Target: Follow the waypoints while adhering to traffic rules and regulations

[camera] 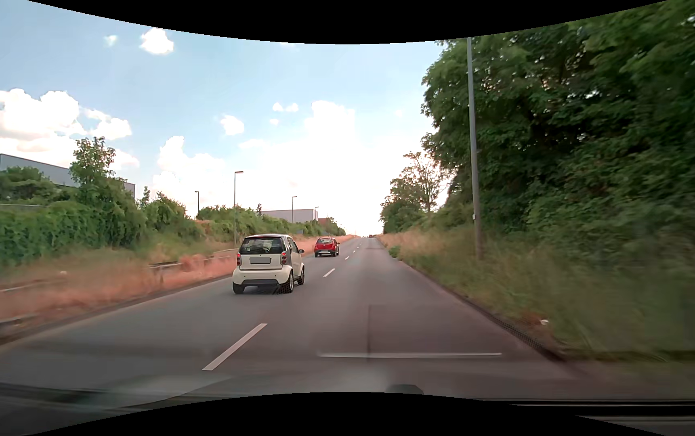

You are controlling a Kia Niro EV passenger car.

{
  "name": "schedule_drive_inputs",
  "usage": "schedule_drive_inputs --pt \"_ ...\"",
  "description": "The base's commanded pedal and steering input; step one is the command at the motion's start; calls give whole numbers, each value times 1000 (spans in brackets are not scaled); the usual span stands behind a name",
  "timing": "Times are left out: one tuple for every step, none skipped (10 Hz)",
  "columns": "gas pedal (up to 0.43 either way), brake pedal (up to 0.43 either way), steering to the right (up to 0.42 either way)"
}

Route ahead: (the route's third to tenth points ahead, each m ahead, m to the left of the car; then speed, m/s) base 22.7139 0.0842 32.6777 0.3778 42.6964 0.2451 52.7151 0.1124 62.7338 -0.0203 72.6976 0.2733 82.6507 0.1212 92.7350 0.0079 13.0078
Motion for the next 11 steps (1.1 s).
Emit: schedule_drive_inputs --pt "0 0 -5" --pt "0 0 -4" --pt "0 0 -5" --pt "0 0 -4" --pt "0 0 -4" --pt "0 0 -4" --pt "0 0 -4" --pt "0 0 -4" --pt "0 0 -5" --pt "8 0 -5" --pt "8 0 -5"
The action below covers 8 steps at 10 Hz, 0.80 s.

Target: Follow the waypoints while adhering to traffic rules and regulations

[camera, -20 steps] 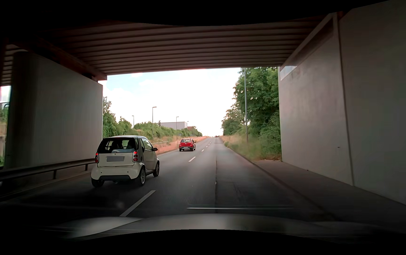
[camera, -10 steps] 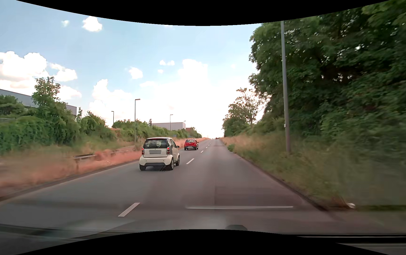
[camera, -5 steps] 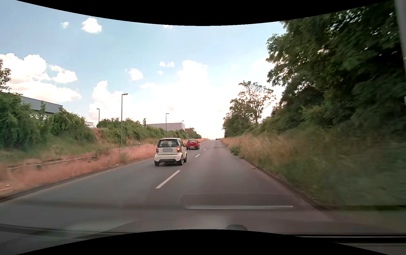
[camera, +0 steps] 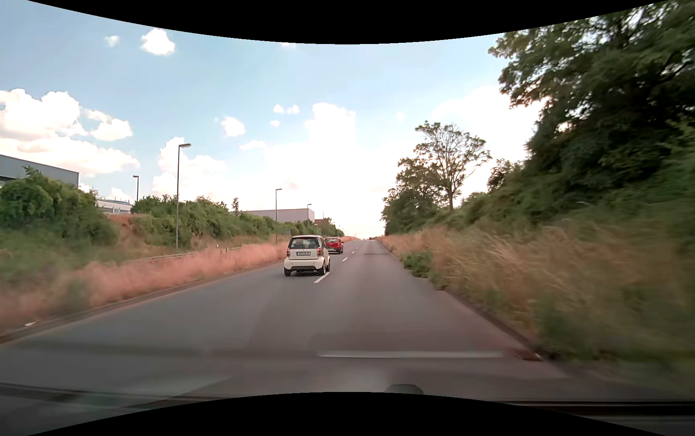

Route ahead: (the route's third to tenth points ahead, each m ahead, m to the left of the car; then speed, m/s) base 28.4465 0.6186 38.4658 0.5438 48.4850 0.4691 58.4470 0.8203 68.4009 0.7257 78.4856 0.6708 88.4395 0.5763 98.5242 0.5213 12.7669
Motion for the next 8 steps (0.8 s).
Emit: schedule_drive_inputs --pt "8 0 -4" --pt "8 0 -5" --pt "8 0 -4" --pt "20 0 -4" --pt "20 0 -5" --pt "20 0 -5" --pt "20 0 -5" --pt "28 0 -4"
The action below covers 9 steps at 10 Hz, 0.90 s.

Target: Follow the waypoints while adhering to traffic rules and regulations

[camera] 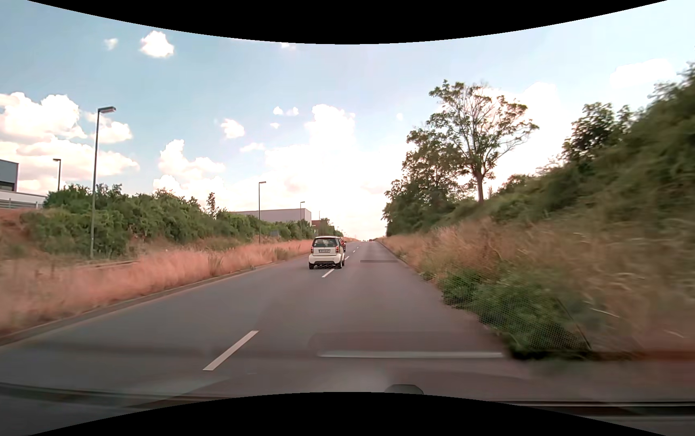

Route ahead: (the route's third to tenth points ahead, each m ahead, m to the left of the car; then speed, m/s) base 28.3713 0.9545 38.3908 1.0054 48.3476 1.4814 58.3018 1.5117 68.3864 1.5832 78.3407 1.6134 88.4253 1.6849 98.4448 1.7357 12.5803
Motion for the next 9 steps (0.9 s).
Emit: schedule_drive_inputs --pt "28 0 -4" --pt "28 0 -4" --pt "28 0 -4" --pt "39 0 -4" --pt "39 0 -5" --pt "39 0 -4" --pt "39 0 -4" --pt "39 0 -4" --pt "39 0 -4"
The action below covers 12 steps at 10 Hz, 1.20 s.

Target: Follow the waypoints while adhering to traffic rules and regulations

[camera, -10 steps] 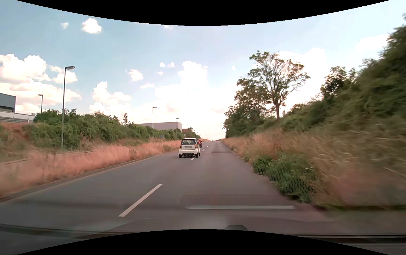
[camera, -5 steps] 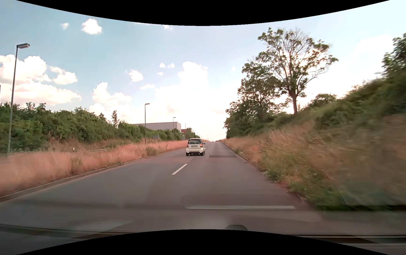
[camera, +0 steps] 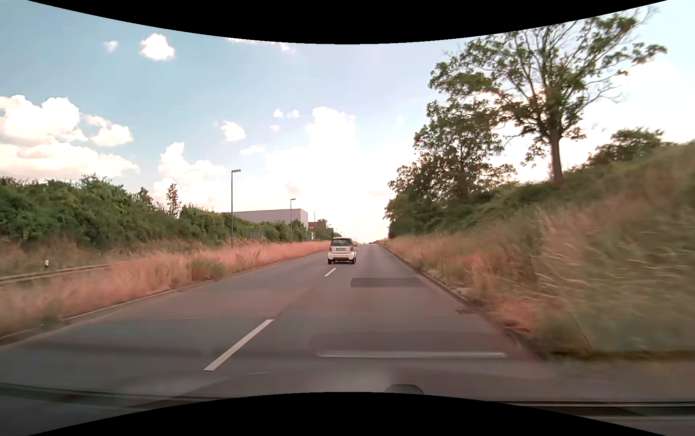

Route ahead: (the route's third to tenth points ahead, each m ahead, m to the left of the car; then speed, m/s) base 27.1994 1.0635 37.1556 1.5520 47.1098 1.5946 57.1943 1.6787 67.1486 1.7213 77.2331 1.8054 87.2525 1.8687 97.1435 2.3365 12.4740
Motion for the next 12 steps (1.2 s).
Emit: schedule_drive_inputs --pt "39 0 -4" --pt "39 0 -4" --pt "39 0 -5" --pt "39 0 -5" --pt "39 0 -5" --pt "39 0 -4" --pt "47 0 -4" --pt "47 0 -4" --pt "47 0 -4" --pt "79 0 -5" --pt "79 0 -5" --pt "79 0 -4"
